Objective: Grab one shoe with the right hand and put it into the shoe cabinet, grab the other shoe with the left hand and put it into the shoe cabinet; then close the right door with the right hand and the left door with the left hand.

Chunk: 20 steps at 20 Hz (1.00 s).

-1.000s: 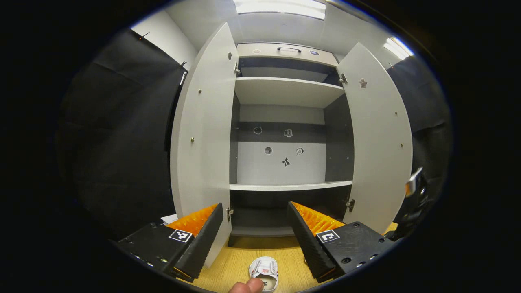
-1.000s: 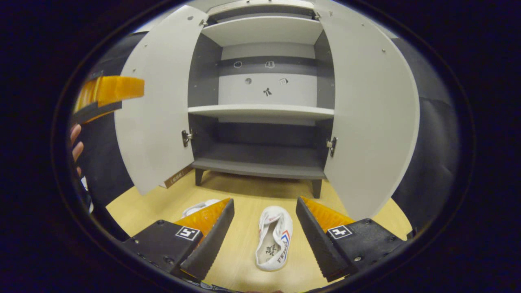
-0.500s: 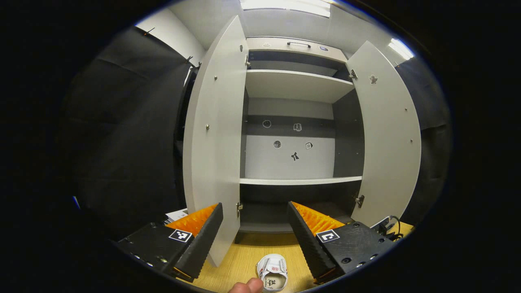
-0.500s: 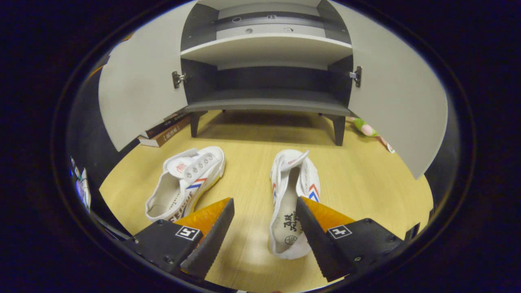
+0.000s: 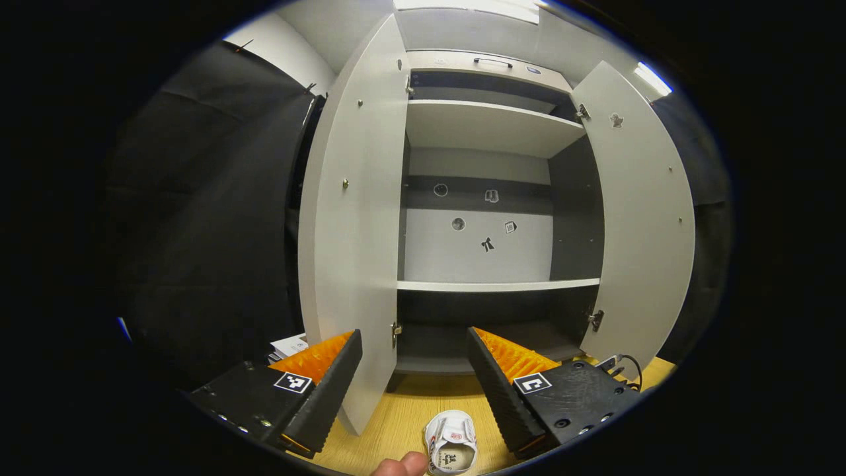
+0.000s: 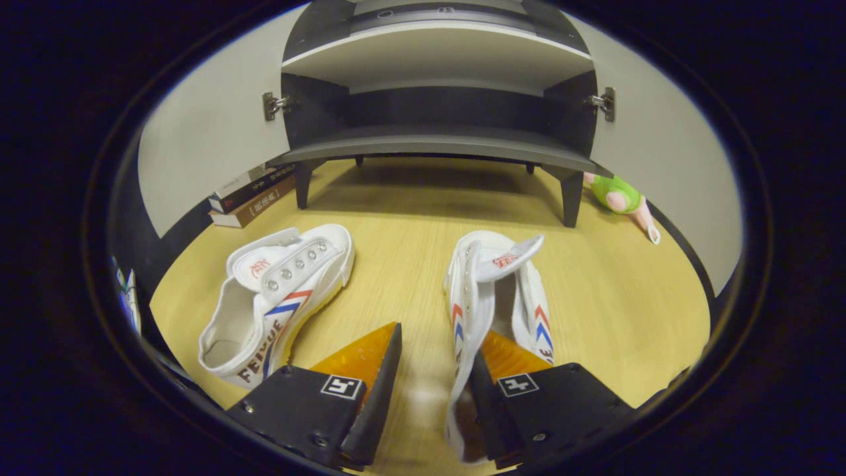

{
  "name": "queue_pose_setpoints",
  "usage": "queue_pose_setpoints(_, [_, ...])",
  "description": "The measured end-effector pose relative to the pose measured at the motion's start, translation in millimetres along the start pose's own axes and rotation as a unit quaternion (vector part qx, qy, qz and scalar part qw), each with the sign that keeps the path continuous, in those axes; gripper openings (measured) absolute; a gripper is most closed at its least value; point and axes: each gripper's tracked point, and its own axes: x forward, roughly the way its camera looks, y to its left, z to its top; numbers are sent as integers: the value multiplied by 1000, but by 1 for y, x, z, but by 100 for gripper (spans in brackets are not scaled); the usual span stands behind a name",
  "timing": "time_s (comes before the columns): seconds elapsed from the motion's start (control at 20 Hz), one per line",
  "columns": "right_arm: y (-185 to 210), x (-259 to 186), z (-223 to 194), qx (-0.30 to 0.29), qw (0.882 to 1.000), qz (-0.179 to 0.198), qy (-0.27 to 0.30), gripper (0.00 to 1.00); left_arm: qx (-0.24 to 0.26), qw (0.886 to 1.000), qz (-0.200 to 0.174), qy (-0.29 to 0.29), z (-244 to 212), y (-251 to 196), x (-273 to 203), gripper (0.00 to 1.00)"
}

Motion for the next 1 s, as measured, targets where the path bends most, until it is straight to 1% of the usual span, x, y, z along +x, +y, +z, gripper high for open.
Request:
queue_pose_setpoints(0.05, [-2, 3, 1, -5, 1000, -3, -1, 59, 0, 1000, 1, 2, -2, 1, 2, 95])
queue_pose_setpoints(0.1, [-5, 7, 2, -10, 1000, -8, -1, 57, 1, 1000, 2, 3, -3, 1, 4, 95])
queue_pose_setpoints(0.2, [-11, 11, 6, -7, 1000, -22, -5, 46, 2, 1000, 2, 2, -5, 1, 7, 95])
queue_pose_setpoints(0.3, [-15, 12, 6, -7, 999, -31, -12, 23, 1, 1000, -1, 3, -7, -1, 10, 95])
queue_pose_setpoints(0.35, [-16, 13, 7, -10, 999, -31, -15, 13, 1, 1000, -3, 5, -7, -3, 11, 95])
queue_pose_setpoints(0.4, [-17, 13, 7, -11, 999, -29, -18, 10, 1, 1000, -5, 6, -9, -4, 12, 95])
queue_pose_setpoints(0.45, [-18, 13, 8, -9, 999, -29, -21, 11, 0, 1000, -7, 7, -10, -5, 13, 95])
queue_pose_setpoints(0.55, [-19, 12, 9, -5, 999, -20, -26, 5, -5, 1000, -11, 9, -12, -8, 14, 95])
queue_pose_setpoints(0.65, [-22, 10, 14, -19, 999, -27, -39, 4, -10, 1000, -16, 14, -15, -12, 14, 95])
queue_pose_setpoints(0.7, [-26, 6, 22, -38, 997, -39, -53, 4, -11, 1000, -18, 18, -18, -14, 13, 95])
queue_pose_setpoints(0.75, [-28, 1, 31, -52, 996, -44, -66, 4, -13, 1000, -19, 19, -19, -15, 12, 95])
queue_pose_setpoints(1.0, [-26, -34, 68, -60, 991, -38, -115, 4, -16, 999, -26, 18, -19, -23, 10, 95])
